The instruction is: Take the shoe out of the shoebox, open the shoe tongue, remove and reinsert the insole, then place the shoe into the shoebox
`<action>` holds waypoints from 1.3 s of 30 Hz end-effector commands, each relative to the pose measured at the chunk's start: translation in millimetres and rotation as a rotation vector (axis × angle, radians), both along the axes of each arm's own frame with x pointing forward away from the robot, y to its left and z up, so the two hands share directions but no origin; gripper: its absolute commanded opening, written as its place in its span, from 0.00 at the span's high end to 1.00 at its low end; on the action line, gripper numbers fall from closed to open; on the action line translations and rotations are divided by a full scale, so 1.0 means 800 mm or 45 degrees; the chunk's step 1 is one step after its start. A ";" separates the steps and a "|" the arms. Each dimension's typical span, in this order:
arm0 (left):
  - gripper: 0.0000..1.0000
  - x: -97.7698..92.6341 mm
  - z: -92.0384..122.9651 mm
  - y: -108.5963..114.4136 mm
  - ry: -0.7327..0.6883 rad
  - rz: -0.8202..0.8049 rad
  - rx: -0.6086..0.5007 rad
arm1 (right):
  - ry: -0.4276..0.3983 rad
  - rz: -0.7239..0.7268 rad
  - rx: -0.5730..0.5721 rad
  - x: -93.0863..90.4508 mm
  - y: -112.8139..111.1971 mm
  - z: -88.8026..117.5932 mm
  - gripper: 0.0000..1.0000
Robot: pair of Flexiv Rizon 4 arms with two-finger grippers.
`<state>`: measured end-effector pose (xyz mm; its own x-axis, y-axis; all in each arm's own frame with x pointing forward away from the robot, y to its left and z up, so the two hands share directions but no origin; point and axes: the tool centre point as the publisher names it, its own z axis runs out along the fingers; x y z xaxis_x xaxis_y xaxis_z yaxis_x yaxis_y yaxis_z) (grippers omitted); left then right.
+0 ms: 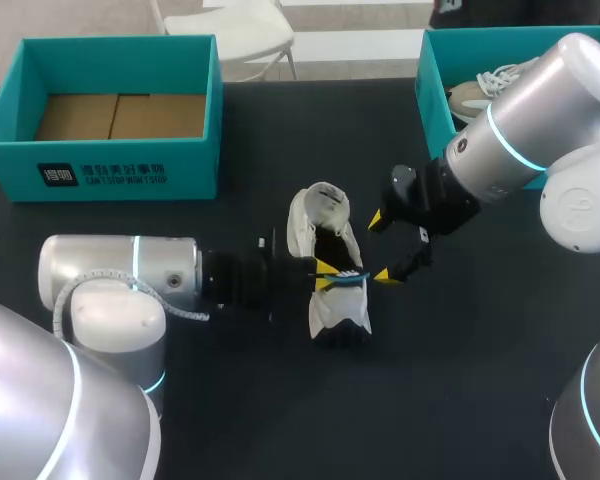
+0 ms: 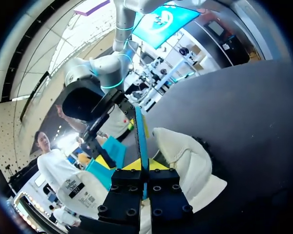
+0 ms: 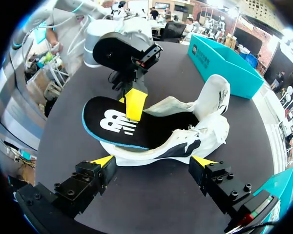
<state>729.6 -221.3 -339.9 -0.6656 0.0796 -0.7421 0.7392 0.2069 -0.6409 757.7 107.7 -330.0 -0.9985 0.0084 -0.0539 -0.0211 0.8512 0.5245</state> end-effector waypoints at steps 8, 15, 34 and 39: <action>1.00 0.034 -0.019 -0.004 -0.125 0.053 0.060 | -0.002 -0.001 -0.001 -0.001 0.001 -0.001 0.00; 0.81 0.032 -0.011 -0.001 -0.110 0.067 0.042 | -0.002 -0.001 -0.001 -0.001 0.001 -0.001 0.00; 1.00 0.008 0.009 -0.013 -0.084 -0.020 -0.016 | -0.002 -0.001 -0.001 -0.001 0.001 -0.001 0.00; 1.00 0.017 -0.005 -0.008 -0.100 -0.016 0.028 | -0.002 -0.001 -0.001 -0.001 0.001 -0.001 0.00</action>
<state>739.2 -225.5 -341.0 -0.6059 0.0931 -0.7901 0.7880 0.2064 -0.5800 757.7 107.8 -330.0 -0.9985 0.0084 -0.0538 -0.0211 0.8511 0.5245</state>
